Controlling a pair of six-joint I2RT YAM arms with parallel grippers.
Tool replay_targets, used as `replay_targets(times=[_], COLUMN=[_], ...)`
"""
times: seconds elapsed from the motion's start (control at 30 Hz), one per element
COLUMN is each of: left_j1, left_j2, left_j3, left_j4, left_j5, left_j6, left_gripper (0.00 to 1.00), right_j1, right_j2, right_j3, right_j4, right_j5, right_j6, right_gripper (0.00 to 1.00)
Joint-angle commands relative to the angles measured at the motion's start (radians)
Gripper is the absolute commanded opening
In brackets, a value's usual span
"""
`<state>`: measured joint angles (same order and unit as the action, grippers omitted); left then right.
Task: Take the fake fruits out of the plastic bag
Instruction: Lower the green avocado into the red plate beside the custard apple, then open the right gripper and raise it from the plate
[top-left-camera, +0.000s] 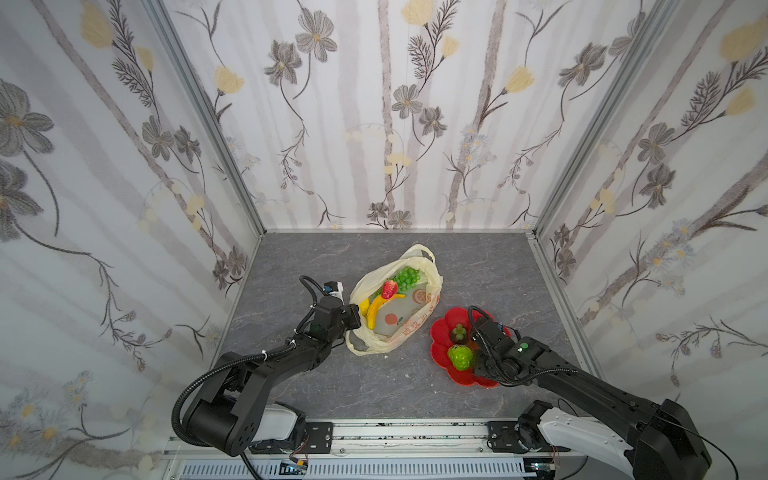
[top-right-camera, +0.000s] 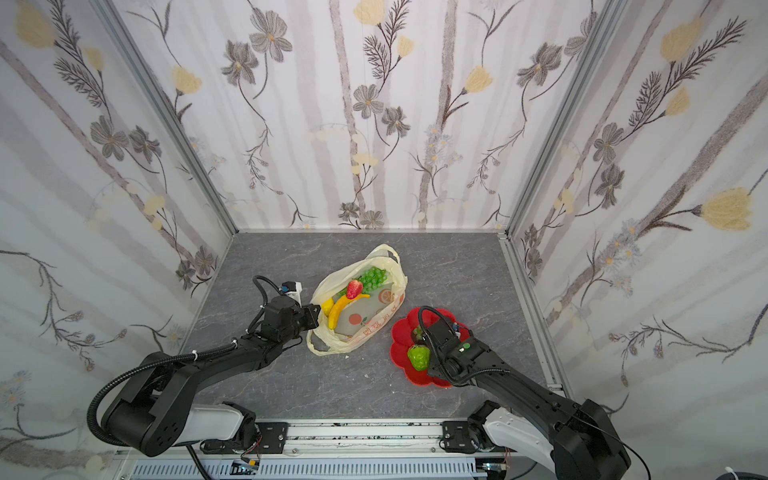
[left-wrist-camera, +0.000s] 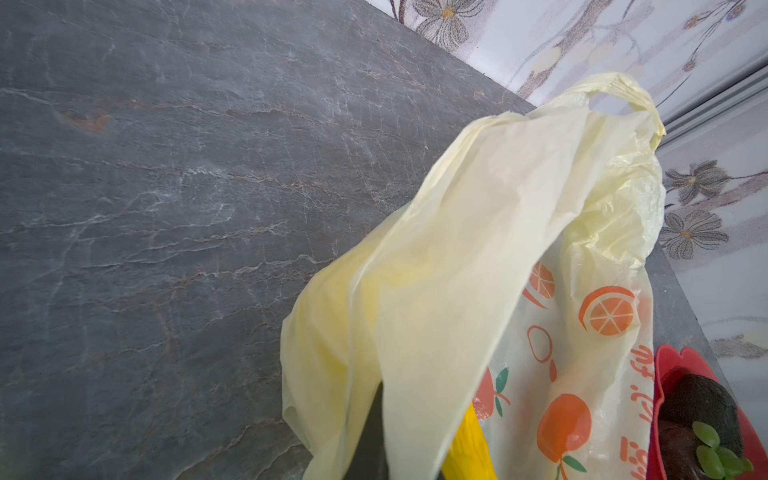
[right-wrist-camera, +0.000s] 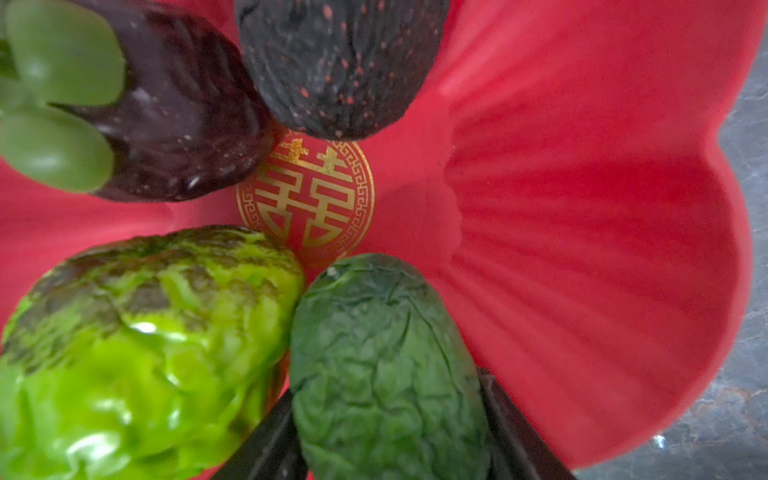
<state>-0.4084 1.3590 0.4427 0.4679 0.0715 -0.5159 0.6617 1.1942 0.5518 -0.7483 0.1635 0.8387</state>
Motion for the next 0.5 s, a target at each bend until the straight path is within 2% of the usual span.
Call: replay_targets(times=[0.0, 0.47], left_j1=[0.000, 0.000], left_j2=[-0.003, -0.002], left_j3=[0.001, 0.001], left_j4=[0.026, 0.025], left_j5=[-0.005, -0.006], left_j6=[0.000, 0.001], left_gripper=[0.08, 0.09], right_j1=[0.001, 0.004], right_j2=[0.007, 0.013], right_j3=[0.009, 0.022], right_j4=[0.035, 0.040], right_j5=[0.013, 0.021], right_j6=[-0.010, -0.019], right_gripper=[0.60, 0.66])
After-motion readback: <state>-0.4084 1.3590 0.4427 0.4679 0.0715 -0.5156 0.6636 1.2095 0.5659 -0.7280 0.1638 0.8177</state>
